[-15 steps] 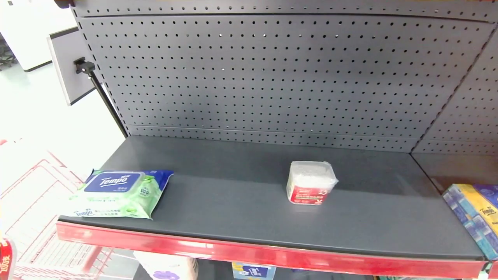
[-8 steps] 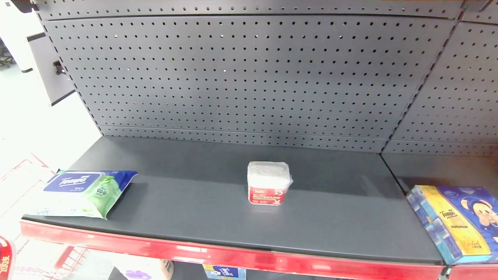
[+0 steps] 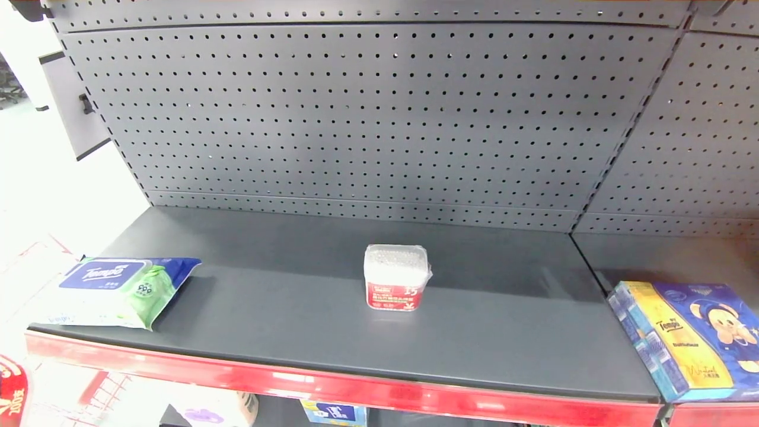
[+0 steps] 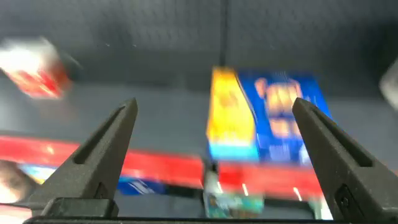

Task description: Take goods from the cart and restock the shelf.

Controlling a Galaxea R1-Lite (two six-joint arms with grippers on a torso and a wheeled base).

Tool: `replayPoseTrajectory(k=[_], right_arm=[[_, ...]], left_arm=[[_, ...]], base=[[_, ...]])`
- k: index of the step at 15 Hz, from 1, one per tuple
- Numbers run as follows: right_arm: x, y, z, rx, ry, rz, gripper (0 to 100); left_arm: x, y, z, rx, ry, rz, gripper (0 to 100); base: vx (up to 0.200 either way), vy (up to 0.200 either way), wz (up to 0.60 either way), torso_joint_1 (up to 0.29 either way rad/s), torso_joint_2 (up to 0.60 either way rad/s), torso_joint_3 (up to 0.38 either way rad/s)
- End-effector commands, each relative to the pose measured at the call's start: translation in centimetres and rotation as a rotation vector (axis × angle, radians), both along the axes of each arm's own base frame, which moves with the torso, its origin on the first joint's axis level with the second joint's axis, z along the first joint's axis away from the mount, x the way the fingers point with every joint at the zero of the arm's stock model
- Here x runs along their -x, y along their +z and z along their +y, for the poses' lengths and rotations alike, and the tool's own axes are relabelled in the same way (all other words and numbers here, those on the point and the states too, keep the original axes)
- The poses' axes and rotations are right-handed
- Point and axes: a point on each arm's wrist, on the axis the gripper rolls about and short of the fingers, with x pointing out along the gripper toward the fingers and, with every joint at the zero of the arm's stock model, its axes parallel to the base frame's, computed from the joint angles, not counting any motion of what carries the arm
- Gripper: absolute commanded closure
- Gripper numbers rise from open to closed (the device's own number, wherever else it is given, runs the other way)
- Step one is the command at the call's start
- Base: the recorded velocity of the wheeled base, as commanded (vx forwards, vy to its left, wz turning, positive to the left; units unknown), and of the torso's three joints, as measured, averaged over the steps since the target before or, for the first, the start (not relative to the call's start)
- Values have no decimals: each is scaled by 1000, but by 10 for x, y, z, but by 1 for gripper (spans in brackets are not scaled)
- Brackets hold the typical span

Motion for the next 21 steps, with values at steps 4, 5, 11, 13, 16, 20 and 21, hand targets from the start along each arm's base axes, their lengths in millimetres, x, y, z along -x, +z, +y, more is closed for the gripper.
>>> replayPoseTrajectory(k=[4,5,11,13,16,20,21], right_arm=[[-120,80,39,135,583,269,0],[-135,70,54,150,689,348,0],[-229,30,97,357,1023,417,0],[-258,23,112,399,1086,399,0],[-278,18,131,405,1157,388,0],[-297,9,151,420,1194,392,0],[-301,7,155,424,1198,394,0]], left_arm=[[-13,1,-5,-21,-9,67,100],[-17,2,-6,-25,-9,83,100],[-52,19,-18,-25,-22,86,100],[-60,23,-22,-29,-76,100,100],[-64,24,-24,-31,-88,115,100],[-67,24,-25,-35,-88,130,100],[-67,24,-25,-35,-88,130,100]], base=[[0,0,0,0,0,0],[0,0,0,0,0,0],[0,0,0,0,0,0],[0,0,0,0,0,0],[0,0,0,0,0,0],[0,0,0,0,0,0],[0,0,0,0,0,0]])
